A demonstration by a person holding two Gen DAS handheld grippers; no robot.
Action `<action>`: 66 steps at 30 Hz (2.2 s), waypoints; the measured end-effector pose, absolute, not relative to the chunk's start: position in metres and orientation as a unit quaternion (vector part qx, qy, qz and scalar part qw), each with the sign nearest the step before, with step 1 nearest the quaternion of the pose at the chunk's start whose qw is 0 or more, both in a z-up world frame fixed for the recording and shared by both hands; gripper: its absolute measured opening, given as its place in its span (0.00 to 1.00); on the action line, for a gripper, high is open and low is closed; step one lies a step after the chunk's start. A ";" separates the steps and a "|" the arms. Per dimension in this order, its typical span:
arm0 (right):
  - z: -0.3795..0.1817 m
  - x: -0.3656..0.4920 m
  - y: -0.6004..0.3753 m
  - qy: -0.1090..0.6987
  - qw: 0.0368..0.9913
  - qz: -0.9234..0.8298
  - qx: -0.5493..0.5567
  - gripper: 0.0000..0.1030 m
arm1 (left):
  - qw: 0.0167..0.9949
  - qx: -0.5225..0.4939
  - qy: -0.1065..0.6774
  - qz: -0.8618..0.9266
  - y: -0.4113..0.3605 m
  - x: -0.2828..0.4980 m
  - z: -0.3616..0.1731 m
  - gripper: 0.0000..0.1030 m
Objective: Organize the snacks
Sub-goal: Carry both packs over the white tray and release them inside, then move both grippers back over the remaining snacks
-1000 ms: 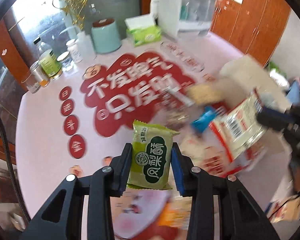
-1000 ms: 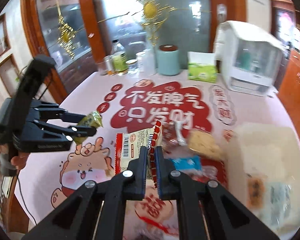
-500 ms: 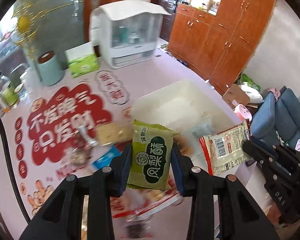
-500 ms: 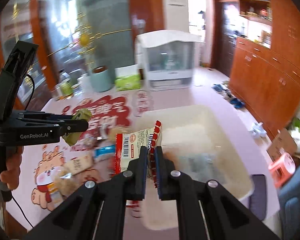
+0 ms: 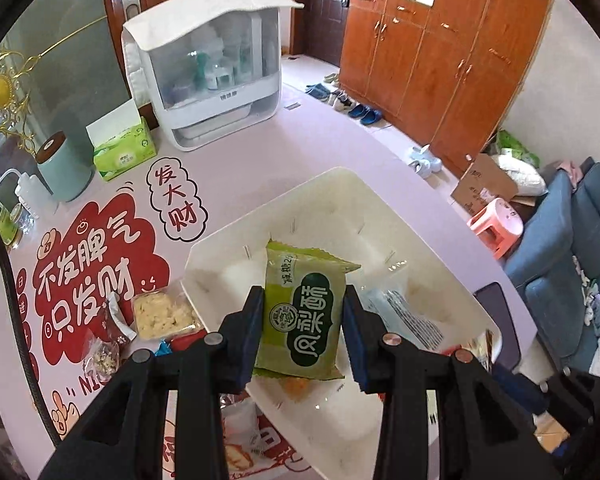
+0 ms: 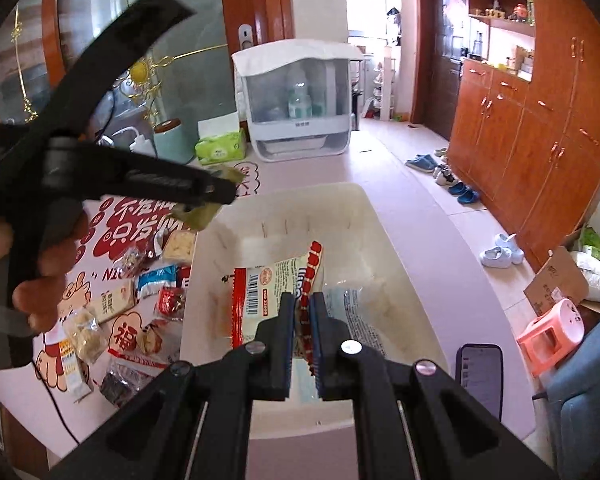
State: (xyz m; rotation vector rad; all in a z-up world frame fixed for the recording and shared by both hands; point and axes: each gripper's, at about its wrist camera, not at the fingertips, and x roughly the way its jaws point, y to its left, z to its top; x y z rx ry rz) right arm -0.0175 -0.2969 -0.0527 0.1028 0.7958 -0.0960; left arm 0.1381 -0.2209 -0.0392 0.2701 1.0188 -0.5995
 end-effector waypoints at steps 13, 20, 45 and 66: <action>-0.064 -0.001 -0.303 0.401 0.914 -0.019 0.053 0.12 | 0.831 0.133 0.476 -0.254 -0.229 0.154 -0.058 0.49; -0.067 0.003 -0.308 0.405 0.912 -0.040 0.053 0.31 | 0.838 0.162 0.460 -0.245 -0.223 0.144 -0.064 0.81; -0.080 -0.007 -0.268 0.437 0.899 -0.030 0.026 0.42 | 0.846 0.127 0.498 -0.142 -0.061 0.044 -0.086 0.81; -0.064 0.001 -0.177 0.427 0.903 0.028 0.040 0.42 | 0.850 0.092 0.513 -0.078 0.077 0.038 -0.094 0.81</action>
